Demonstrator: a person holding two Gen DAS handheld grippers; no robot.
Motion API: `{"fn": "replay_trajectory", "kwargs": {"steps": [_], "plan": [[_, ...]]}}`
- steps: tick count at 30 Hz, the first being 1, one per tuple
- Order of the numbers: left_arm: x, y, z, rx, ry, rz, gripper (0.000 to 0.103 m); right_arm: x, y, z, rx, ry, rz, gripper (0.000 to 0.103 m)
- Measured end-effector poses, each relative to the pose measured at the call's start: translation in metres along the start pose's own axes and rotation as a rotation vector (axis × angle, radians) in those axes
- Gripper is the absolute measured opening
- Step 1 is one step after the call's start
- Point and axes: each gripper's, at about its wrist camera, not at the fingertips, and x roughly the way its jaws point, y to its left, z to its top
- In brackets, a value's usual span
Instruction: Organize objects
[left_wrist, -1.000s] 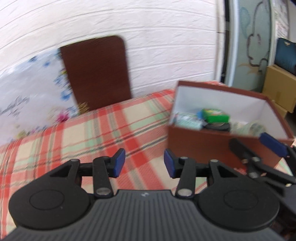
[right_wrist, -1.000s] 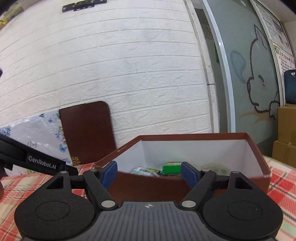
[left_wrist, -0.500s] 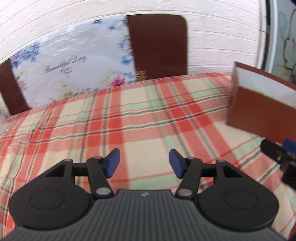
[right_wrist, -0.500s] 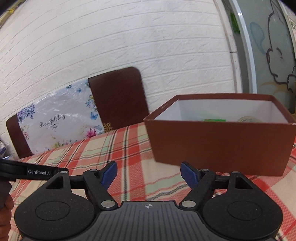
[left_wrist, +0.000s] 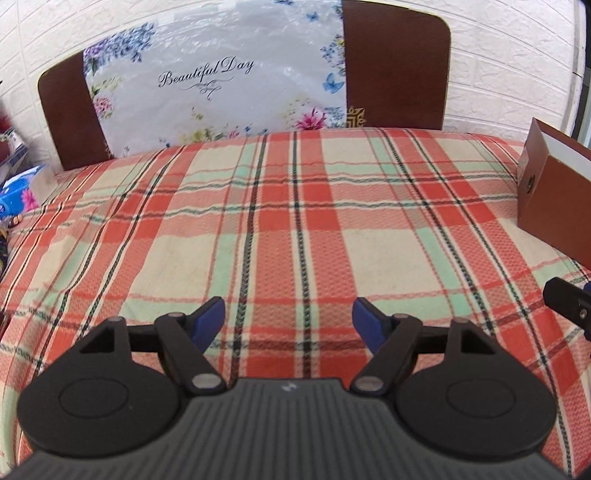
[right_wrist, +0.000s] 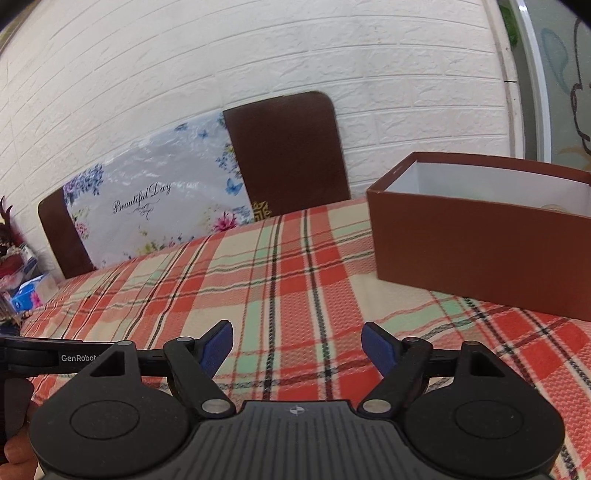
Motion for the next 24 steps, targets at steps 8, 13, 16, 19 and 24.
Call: {"fn": "replay_trajectory", "kwargs": {"steps": [8, 13, 16, 19, 24], "plan": [[-0.004, 0.02, -0.014, -0.032, 0.006, 0.0, 0.088, -0.001, 0.021, -0.005, -0.023, 0.03, 0.0, 0.08], [-0.01, 0.032, -0.02, -0.043, -0.015, -0.003, 0.097, -0.008, 0.037, -0.006, -0.049, 0.033, -0.004, 0.08], [-0.013, 0.037, -0.022, -0.053, -0.02, 0.003, 0.099, -0.011, 0.045, -0.009, -0.067, 0.033, -0.008, 0.081], [-0.015, 0.038, -0.022, -0.052, -0.023, 0.01, 0.103, -0.011, 0.05, -0.01, -0.073, 0.034, -0.01, 0.081], [-0.019, 0.035, -0.021, -0.04, -0.025, 0.021, 0.103, -0.008, 0.046, -0.009, -0.053, 0.038, -0.009, 0.081]]}}
